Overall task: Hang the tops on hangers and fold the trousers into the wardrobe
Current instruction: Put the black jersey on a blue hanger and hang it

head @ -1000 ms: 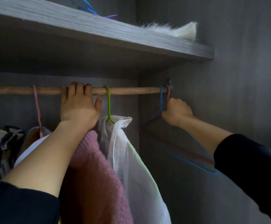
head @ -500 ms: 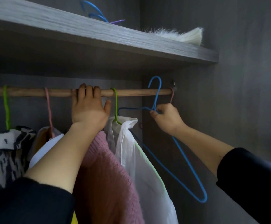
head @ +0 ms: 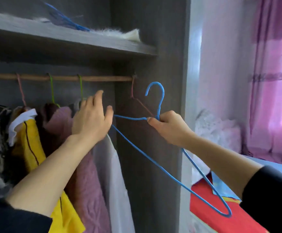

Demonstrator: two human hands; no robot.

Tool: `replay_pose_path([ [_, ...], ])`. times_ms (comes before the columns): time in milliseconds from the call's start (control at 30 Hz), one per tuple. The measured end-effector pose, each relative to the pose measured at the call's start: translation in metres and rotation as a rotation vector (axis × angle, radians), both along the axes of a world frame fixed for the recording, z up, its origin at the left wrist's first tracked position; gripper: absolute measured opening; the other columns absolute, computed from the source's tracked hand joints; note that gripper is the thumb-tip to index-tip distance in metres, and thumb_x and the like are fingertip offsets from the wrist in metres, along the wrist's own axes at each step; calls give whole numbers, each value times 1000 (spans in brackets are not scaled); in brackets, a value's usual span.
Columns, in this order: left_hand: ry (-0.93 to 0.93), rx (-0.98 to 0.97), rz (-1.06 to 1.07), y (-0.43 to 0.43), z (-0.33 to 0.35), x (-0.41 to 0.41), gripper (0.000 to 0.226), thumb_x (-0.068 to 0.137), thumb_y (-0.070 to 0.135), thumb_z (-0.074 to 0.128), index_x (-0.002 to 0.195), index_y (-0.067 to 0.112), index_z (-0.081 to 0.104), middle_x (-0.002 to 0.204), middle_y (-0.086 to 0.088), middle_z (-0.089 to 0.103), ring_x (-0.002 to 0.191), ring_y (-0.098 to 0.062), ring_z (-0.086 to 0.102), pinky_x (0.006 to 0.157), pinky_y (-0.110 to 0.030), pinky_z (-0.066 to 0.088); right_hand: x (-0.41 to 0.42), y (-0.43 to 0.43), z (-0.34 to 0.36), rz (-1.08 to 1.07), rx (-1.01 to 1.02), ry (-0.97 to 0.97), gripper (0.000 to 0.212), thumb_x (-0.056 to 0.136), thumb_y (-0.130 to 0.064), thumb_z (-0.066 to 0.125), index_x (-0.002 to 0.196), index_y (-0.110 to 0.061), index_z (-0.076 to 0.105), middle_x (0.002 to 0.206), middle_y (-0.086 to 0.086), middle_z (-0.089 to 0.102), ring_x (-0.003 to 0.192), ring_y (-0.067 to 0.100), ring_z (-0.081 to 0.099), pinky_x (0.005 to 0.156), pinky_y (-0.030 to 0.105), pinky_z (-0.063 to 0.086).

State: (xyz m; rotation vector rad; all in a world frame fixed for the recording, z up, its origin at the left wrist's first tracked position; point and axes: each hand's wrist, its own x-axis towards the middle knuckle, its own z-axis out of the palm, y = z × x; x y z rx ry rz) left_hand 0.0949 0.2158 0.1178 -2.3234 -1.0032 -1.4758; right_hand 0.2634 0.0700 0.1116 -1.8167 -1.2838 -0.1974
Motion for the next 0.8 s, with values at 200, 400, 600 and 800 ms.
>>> replay_pose_path([
  [200,-22,-91,-303,-126,-60,52,38,95,27,44,129,13,49,124,-11,55,116,-30,46,87,-44,42,31,-160,-55,-35,-67,173,53,90,-37,58,46,-17,36,34,-7,30,31,14,33,37,22,32],
  [400,86,-254,-610,-259,-143,130,34,94,26,41,122,12,55,121,-12,57,116,-29,48,90,-41,42,69,-333,-120,-241,-268,273,51,88,-27,61,43,-11,44,31,-1,42,27,14,41,36,18,34],
  [600,245,-587,-813,-398,-218,234,26,92,16,46,113,9,59,114,-16,61,110,-33,53,90,-36,39,110,-474,-155,-477,-453,307,49,89,-26,60,43,-12,50,31,-3,48,27,8,45,35,17,36],
  [800,505,-697,-998,-523,-283,340,25,93,18,45,114,11,57,117,-16,60,111,-33,52,90,-36,40,167,-590,-210,-697,-583,469,43,90,-23,54,50,-9,54,38,-1,57,33,13,55,36,18,43],
])
